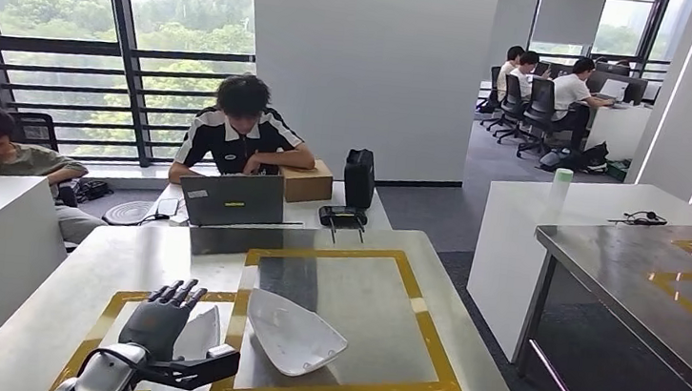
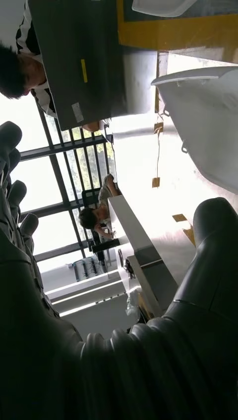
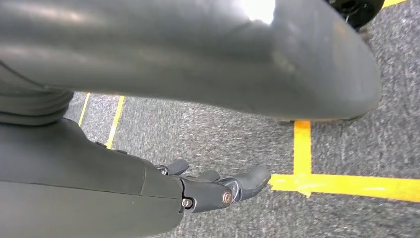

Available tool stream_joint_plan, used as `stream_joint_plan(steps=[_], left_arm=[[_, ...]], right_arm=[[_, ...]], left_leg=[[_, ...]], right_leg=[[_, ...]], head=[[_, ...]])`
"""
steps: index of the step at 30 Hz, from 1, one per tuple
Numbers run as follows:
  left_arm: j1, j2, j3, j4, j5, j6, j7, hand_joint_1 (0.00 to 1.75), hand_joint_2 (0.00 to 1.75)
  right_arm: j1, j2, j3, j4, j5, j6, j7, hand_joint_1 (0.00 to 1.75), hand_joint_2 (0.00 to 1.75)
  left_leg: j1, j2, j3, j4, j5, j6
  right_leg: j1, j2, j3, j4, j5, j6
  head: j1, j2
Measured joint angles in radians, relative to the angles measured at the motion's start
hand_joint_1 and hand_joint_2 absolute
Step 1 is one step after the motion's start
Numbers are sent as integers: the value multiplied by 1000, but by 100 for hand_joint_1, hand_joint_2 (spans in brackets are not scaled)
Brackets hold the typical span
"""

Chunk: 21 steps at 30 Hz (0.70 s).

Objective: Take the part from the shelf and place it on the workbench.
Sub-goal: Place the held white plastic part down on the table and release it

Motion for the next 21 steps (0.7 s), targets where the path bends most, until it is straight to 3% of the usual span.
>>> stream_joint_plan(steps=[1, 2, 4, 6, 8, 10, 11, 13, 15, 16, 17, 18, 19, 21], left_arm=[[2, 1, 0, 2, 0, 0, -2, 0, 175], [4, 2, 1, 3, 0, 0, -4, 0, 175], [7, 4, 2, 4, 0, 1, -7, 0, 175], [7, 3, 5, 2, 1, 4, -9, 0, 175], [8, 3, 6, 0, 3, 8, -10, 0, 175], [8, 3, 8, 0, 4, 10, -10, 0, 175], [7, 2, 9, 0, 4, 11, -10, 0, 175], [6, 1, 12, 0, 5, 11, -11, 0, 175], [9, 1, 14, 1, 8, 11, -12, 0, 175], [12, 1, 15, 2, 10, 11, -13, 0, 175], [15, 2, 17, 4, 11, 11, -14, 0, 175], [17, 2, 19, 4, 12, 11, -15, 0, 175], [18, 2, 20, 5, 12, 11, -16, 0, 175], [19, 4, 22, 4, 13, 12, -16, 0, 175]], right_arm=[[0, 0, 0, 0, 0, 0, 0, 0, 0], [1, 0, 0, 0, 0, 0, 0, 0, 0], [1, 0, 0, 0, 0, 0, 0, 0, 0], [1, 0, 0, 0, -1, 0, 0, 0, 0], [0, 0, 0, 0, -2, 0, 0, 0, 0], [1, 0, 0, 0, -3, 0, 0, 0, 0], [2, 1, 0, 0, -3, 0, 1, 0, 0], [3, 2, 0, 0, -2, 4, 1, 0, 0], [3, 2, 0, 0, -2, 9, 1, 0, 0], [2, 2, 0, 0, -1, 10, 1, 0, 0], [2, 2, 0, 0, -1, 10, 1, 0, 0], [2, 2, 0, 0, -1, 10, 1, 0, 0], [2, 2, 0, 0, 0, 10, 1, 0, 0], [0, 1, 0, 0, 0, 10, 1, 0, 0]], left_leg=[[1, 0, -4, 38, -12, -2], [3, 0, 8, 44, -5, -3], [5, 0, 81, -45, 39, -1], [2, -2, 167, -171, 54, 6], [-4, -4, 190, -221, 48, 18], [-7, -2, 178, -225, 63, 36], [-7, 0, 172, -228, 73, 46], [-4, 3, 154, -232, 97, 62], [-7, 2, 127, -232, 119, 69], [-9, 3, 113, -230, 129, 69], [-10, 3, 99, -229, 139, 69], [-11, 3, 86, -227, 148, 68], [-11, 3, 74, -226, 157, 66], [-11, 4, 57, -223, 173, 59]], right_leg=[[0, 0, -11, 1, 9, 1], [0, 0, -23, 1, 17, 2], [0, 1, -45, 5, 33, 8], [1, 1, -61, 8, 48, 18], [1, 1, -65, 6, 63, 32], [-3, 3, -69, 4, 75, 45], [-5, 3, -75, 13, 62, 50], [-6, 4, -104, 85, -13, 56], [-5, 4, -139, 210, -100, 59], [-4, 4, -145, 257, -119, 59], [-3, 4, -136, 276, -117, 58], [-2, 4, -109, 258, -101, 55], [0, 4, -65, 207, -79, 52], [6, 3, 32, 76, -65, 43]], head=[[0, 0], [0, 0], [0, 0], [0, 0], [0, 0], [-1, 0], [0, 0], [0, 0], [1, 0], [1, 0], [1, 0], [1, 0], [1, 0], [1, 0]])
